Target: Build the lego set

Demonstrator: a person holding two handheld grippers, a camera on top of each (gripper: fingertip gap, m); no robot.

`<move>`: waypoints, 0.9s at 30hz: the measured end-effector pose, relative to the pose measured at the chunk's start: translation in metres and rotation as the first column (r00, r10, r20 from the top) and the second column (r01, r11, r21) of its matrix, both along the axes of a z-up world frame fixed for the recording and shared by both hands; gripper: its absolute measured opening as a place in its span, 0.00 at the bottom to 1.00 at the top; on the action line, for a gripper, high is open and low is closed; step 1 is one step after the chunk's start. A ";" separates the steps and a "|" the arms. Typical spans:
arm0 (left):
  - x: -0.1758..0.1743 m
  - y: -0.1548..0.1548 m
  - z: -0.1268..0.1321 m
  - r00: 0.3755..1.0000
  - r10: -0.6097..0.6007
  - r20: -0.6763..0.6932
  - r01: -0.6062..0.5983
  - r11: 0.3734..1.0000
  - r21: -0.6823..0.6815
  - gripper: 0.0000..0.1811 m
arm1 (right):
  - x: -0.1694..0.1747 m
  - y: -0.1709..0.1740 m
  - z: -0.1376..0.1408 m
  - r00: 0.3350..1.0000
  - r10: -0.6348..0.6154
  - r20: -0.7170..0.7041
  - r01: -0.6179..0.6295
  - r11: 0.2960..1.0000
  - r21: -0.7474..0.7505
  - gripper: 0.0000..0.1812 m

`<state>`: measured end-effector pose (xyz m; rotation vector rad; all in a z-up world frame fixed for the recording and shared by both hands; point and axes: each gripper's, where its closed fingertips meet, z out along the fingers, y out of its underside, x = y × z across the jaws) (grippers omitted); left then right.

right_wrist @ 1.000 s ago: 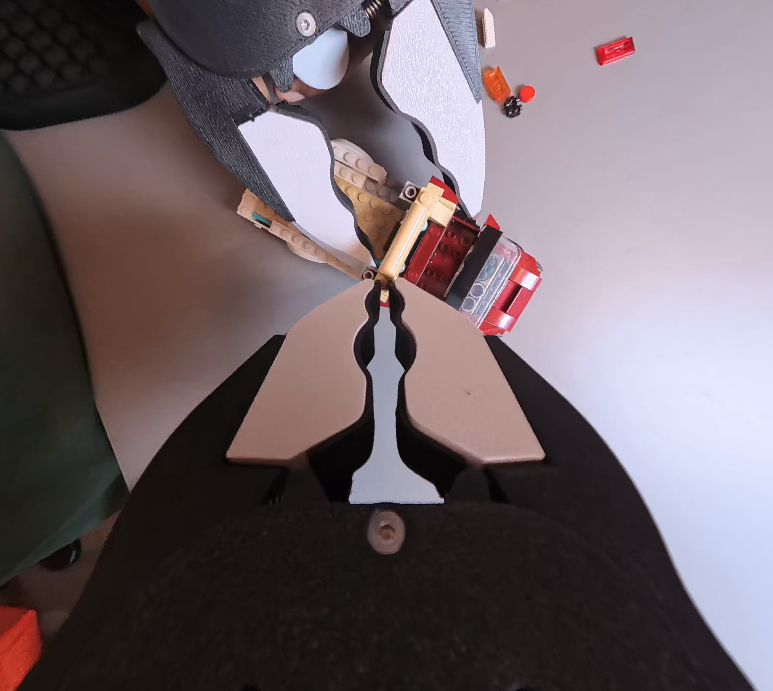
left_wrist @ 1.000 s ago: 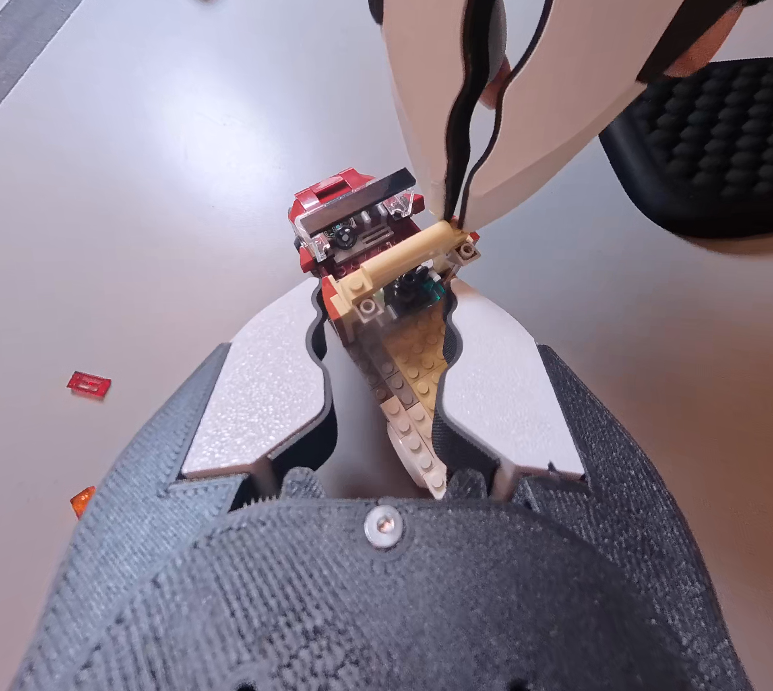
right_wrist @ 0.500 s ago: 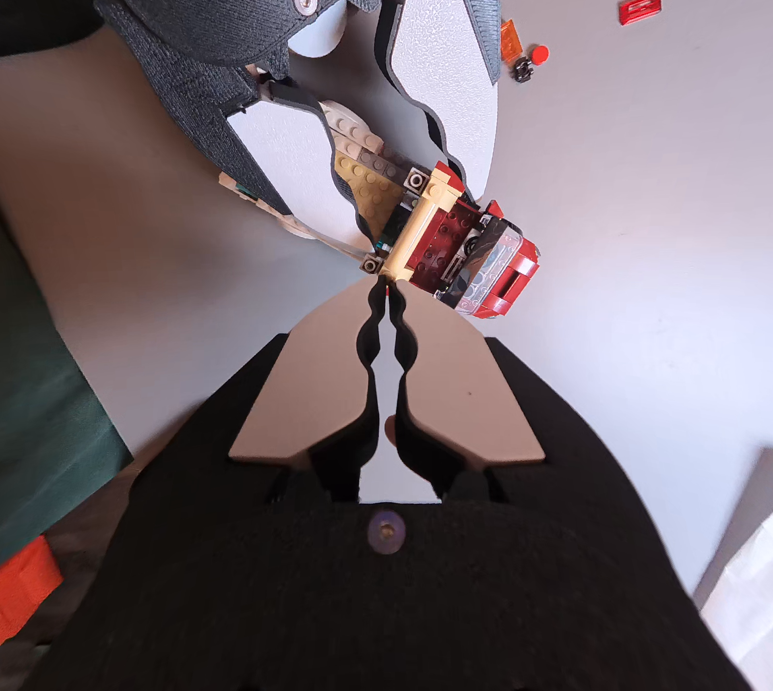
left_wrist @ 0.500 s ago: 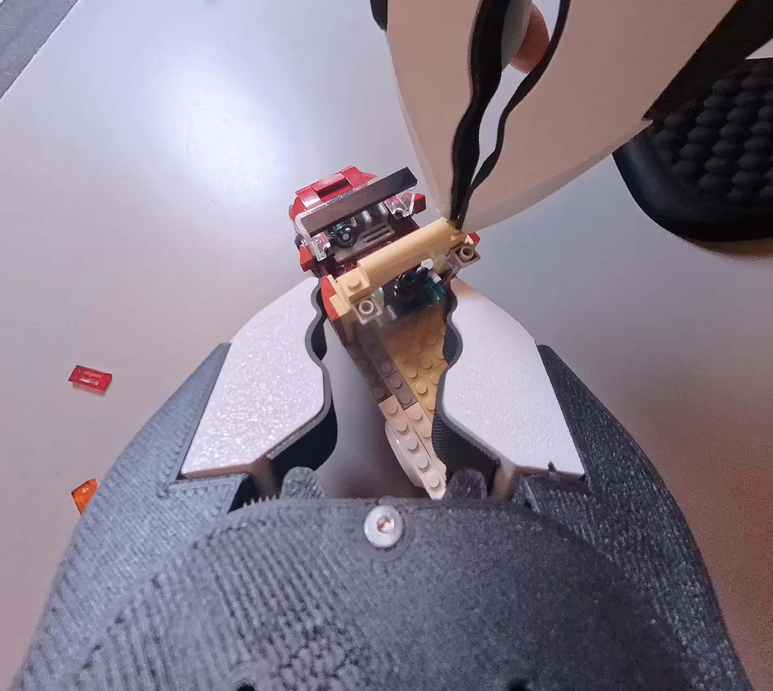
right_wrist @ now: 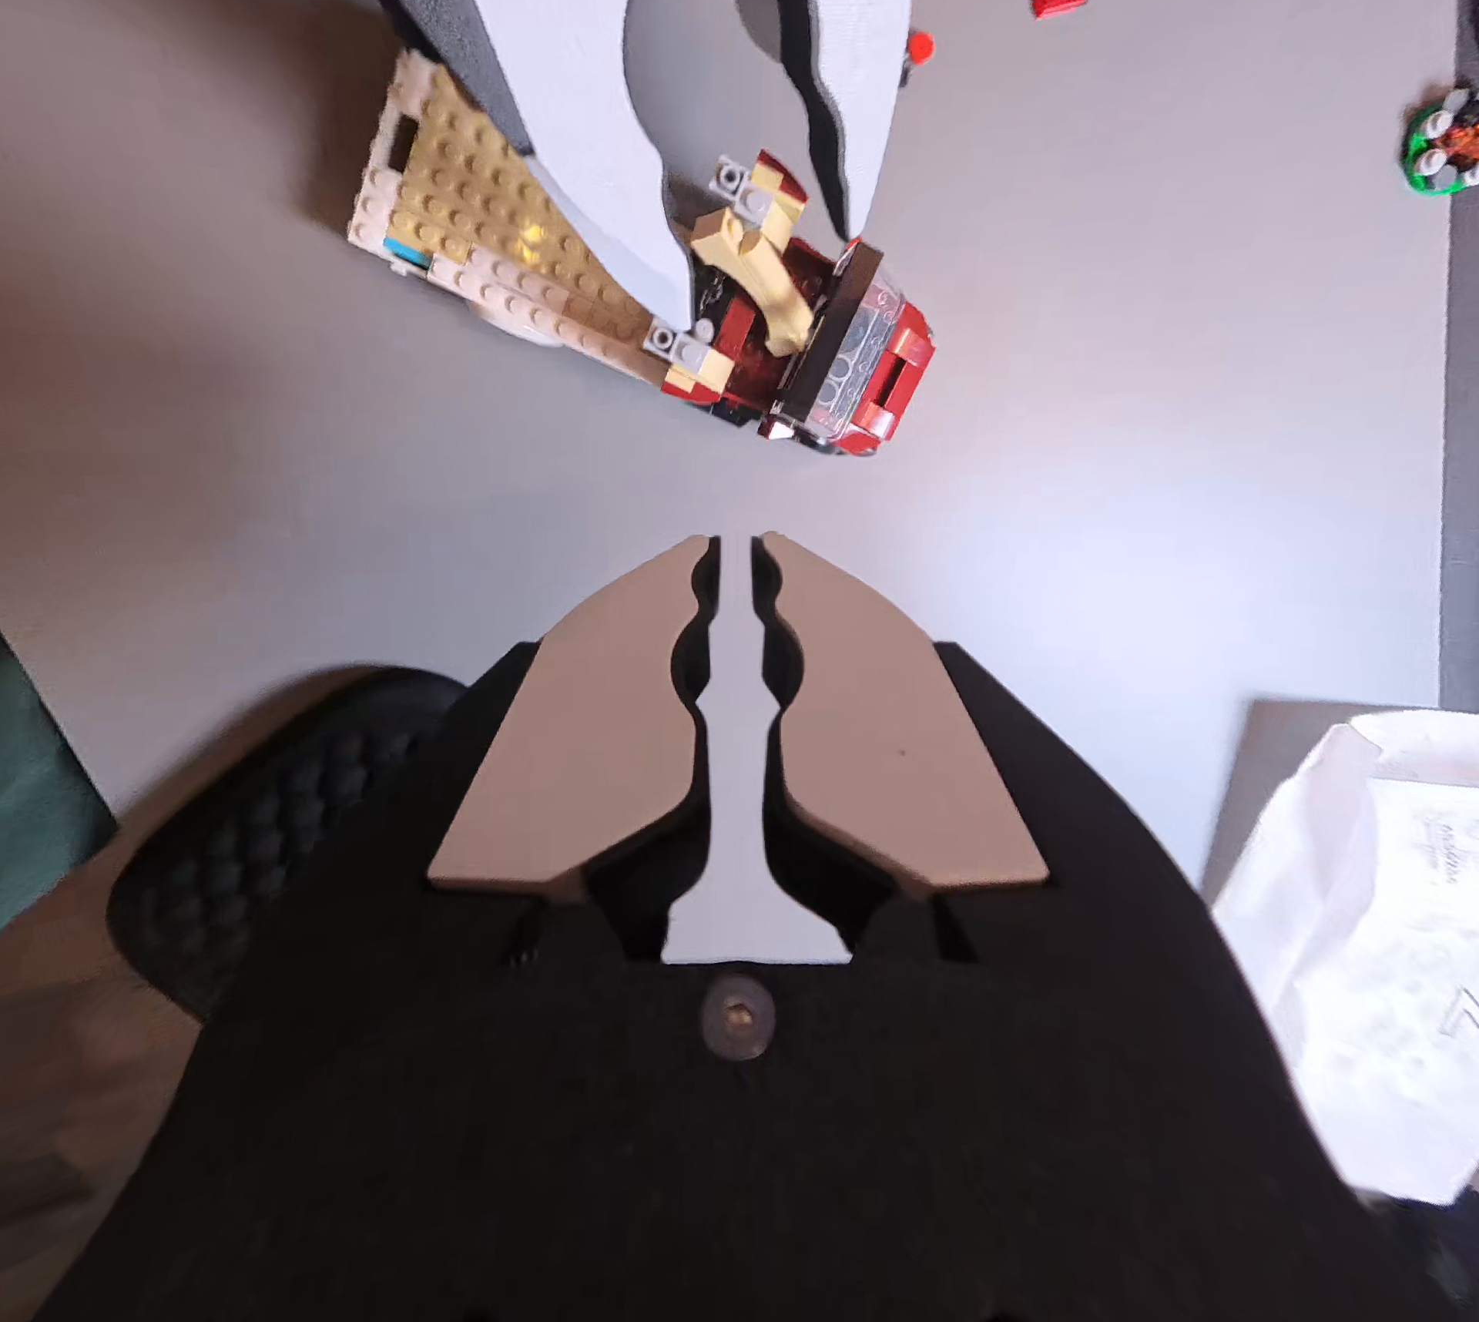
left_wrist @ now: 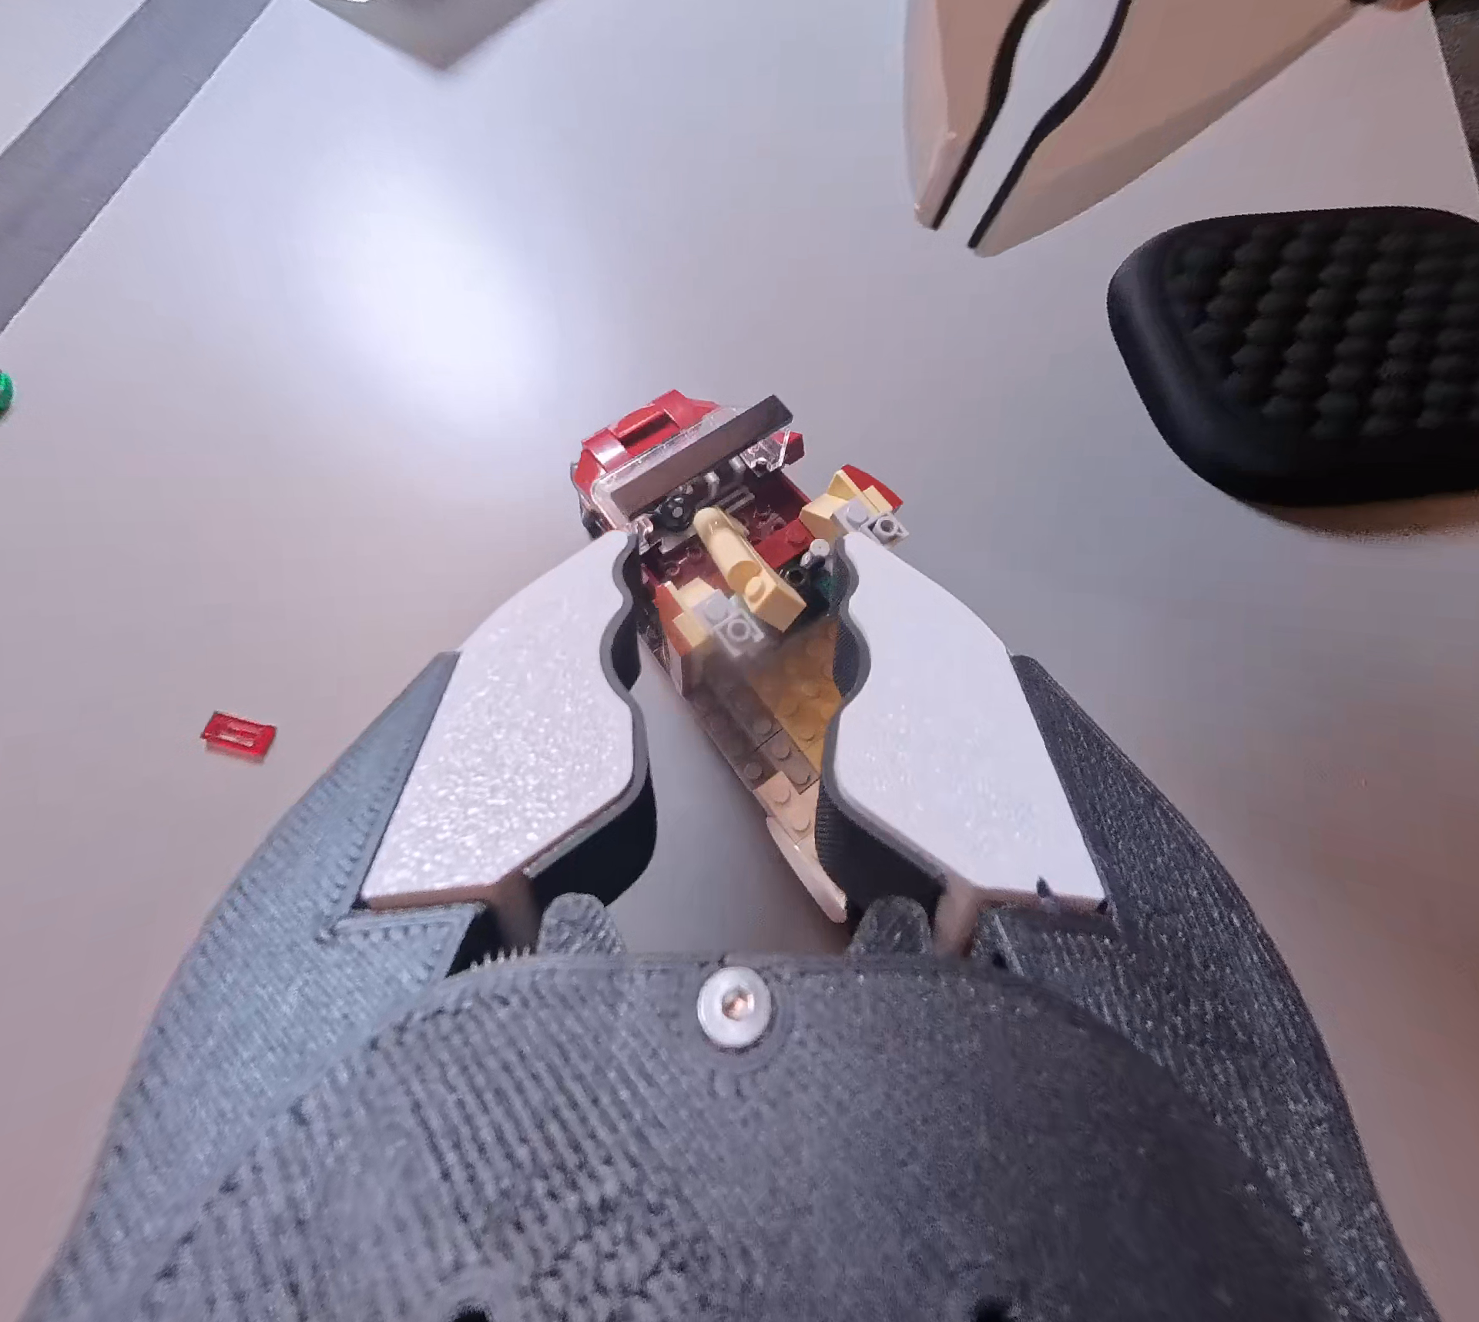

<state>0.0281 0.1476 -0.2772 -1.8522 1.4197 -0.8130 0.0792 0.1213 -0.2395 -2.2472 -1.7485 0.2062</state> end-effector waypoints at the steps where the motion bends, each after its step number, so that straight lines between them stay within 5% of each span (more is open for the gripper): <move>1: 0.000 -0.001 0.001 1.000 0.000 -0.004 0.000 1.000 0.014 0.25 | -0.002 0.001 0.000 0.999 -0.011 -0.038 0.011 1.000 0.002 0.05; 12: -0.007 -0.002 0.000 0.995 0.000 -0.100 0.012 0.993 0.115 0.20 | -0.013 0.005 -0.013 0.956 -0.075 -0.282 0.078 0.997 0.000 0.12; 19: -0.003 -0.005 0.006 0.985 -0.011 -0.172 0.057 0.962 0.267 0.09 | -0.024 0.002 -0.007 0.846 -0.018 -0.533 0.031 0.999 0.015 0.15; 27: -0.001 -0.003 0.003 0.959 -0.022 -0.281 0.111 0.946 0.304 0.02 | -0.028 -0.006 -0.009 0.780 0.021 -0.625 0.019 0.998 0.058 0.18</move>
